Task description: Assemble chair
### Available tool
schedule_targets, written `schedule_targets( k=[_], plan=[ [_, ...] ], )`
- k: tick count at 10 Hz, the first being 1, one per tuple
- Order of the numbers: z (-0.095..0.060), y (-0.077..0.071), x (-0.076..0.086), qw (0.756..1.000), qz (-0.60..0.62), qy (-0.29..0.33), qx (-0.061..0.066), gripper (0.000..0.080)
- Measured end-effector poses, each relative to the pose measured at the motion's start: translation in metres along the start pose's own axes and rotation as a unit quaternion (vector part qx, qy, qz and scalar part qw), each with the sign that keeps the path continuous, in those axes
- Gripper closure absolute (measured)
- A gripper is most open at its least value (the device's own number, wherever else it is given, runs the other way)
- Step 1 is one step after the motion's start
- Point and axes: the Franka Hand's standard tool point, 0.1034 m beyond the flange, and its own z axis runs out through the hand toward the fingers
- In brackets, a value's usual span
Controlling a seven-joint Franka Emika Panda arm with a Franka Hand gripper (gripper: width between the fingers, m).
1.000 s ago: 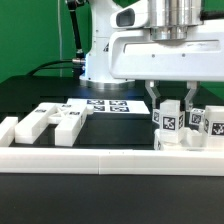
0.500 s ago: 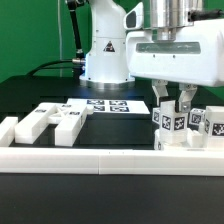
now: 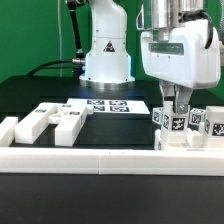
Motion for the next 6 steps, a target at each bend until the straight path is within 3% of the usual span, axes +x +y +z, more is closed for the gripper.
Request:
schedule_targets(
  k=[1, 2, 3, 4, 6],
  plan=[
    [0.0000, 0.0000, 0.0000, 1.000, -0.023, 0.000, 0.000, 0.0508],
    [0.0000, 0.0000, 0.0000, 0.999, -0.043, 0.000, 0.000, 0.0302],
    [-0.0001, -0.0002, -0.0006, 0.998, -0.064, 0.000, 0.000, 0.0302],
    [-0.0001, -0.0001, -0.0007, 0.992, -0.126, 0.001, -0.001, 0.0178],
    [0.0001, -0.0002, -0.0012, 0.980, -0.201, 0.001, 0.000, 0.0158]
  ],
)
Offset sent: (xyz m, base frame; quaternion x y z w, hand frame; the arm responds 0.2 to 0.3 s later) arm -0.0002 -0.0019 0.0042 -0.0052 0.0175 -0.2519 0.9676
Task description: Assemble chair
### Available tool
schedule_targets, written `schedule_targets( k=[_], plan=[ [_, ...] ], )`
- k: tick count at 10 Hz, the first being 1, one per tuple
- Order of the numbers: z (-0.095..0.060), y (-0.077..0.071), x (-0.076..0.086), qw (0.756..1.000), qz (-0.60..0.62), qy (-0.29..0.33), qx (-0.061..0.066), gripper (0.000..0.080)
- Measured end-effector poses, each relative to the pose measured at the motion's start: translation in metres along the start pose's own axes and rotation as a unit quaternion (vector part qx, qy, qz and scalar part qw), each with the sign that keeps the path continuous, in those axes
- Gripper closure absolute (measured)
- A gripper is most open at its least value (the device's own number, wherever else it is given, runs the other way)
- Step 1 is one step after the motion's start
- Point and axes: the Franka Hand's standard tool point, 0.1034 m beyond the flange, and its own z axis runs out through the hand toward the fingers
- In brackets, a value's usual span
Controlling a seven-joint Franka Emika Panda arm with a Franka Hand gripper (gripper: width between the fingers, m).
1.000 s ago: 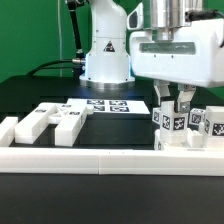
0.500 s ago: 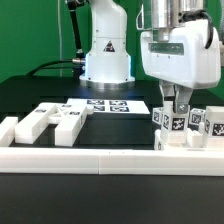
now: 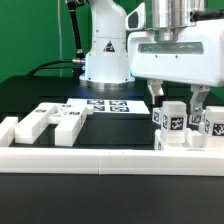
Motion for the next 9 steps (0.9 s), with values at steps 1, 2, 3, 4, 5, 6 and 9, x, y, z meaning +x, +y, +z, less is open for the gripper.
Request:
schedule_targets(
  k=[1, 2, 3, 4, 5, 6, 9],
  plan=[
    [0.0003, 0.0002, -0.0006, 1.000, -0.030, 0.000, 0.000, 0.0151],
    [0.0009, 0.0009, -0.0009, 0.996, -0.086, -0.001, -0.001, 0.0151],
    [0.0010, 0.0006, -0.0015, 0.992, -0.123, -0.001, -0.001, 0.0151],
    [0.0010, 0.0004, -0.0020, 0.987, -0.159, 0.000, -0.002, 0.0151],
    [0.0011, 0.0003, -0.0022, 0.980, -0.200, 0.000, -0.002, 0.0151],
    [0.0012, 0.0004, -0.0022, 0.970, -0.243, 0.000, -0.002, 0.0151],
    [0.0013, 0.0002, -0.0027, 0.940, -0.342, 0.002, -0.006, 0.0151]
  ],
)
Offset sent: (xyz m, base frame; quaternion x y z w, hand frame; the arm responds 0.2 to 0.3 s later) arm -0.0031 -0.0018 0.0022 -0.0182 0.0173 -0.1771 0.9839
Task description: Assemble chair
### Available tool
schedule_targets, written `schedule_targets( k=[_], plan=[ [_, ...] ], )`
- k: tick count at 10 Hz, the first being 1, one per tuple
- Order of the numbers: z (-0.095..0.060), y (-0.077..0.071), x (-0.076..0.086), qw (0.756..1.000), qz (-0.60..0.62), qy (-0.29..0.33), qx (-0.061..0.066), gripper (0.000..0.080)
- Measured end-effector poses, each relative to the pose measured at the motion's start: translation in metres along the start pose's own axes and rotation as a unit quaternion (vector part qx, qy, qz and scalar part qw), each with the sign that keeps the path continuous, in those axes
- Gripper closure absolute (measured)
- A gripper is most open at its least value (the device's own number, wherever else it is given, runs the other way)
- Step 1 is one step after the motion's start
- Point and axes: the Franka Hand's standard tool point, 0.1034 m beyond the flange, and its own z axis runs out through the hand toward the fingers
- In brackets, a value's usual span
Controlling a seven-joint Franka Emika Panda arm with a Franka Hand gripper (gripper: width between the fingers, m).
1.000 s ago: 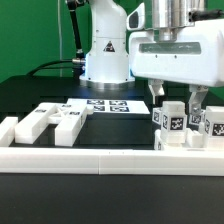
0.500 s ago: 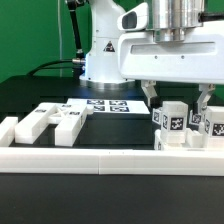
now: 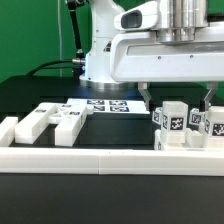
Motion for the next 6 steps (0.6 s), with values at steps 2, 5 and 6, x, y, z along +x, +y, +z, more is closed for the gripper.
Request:
schedule_targets(
  k=[2, 5, 6],
  plan=[
    [0.0000, 0.0001, 0.0000, 0.998, -0.065, 0.000, -0.002, 0.0151],
    [0.0004, 0.0010, 0.0001, 0.997, -0.083, 0.000, -0.002, 0.0372],
    [0.0004, 0.0011, 0.0002, 0.997, -0.083, 0.000, -0.002, 0.0372]
  ],
)
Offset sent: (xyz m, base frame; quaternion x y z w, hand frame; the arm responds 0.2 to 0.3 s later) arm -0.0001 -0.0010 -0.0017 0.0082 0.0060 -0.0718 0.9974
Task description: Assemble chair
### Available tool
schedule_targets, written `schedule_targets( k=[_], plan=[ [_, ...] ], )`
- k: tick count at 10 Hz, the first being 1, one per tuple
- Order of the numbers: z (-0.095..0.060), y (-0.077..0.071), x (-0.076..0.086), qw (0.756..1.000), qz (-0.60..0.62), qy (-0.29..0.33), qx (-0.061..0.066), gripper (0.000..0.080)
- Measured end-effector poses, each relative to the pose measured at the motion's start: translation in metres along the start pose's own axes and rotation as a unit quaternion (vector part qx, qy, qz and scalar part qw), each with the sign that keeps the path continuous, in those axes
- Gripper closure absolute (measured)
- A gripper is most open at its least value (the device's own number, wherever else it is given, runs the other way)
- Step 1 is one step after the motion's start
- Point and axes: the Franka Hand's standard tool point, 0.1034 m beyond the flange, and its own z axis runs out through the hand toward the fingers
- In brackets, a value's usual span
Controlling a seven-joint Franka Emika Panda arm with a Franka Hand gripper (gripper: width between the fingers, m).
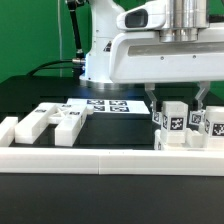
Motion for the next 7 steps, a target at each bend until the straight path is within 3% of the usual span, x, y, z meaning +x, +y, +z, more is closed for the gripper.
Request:
schedule_targets(
  k=[1, 4, 7],
  plan=[
    [-0.0001, 0.0005, 0.0001, 1.000, 0.000, 0.000, 0.000, 0.0511],
    [0.0000, 0.0004, 0.0001, 1.000, 0.027, 0.000, 0.002, 0.0511],
    [0.0005, 0.0025, 0.0006, 0.979, 0.201, -0.003, 0.013, 0.0511]
  ],
)
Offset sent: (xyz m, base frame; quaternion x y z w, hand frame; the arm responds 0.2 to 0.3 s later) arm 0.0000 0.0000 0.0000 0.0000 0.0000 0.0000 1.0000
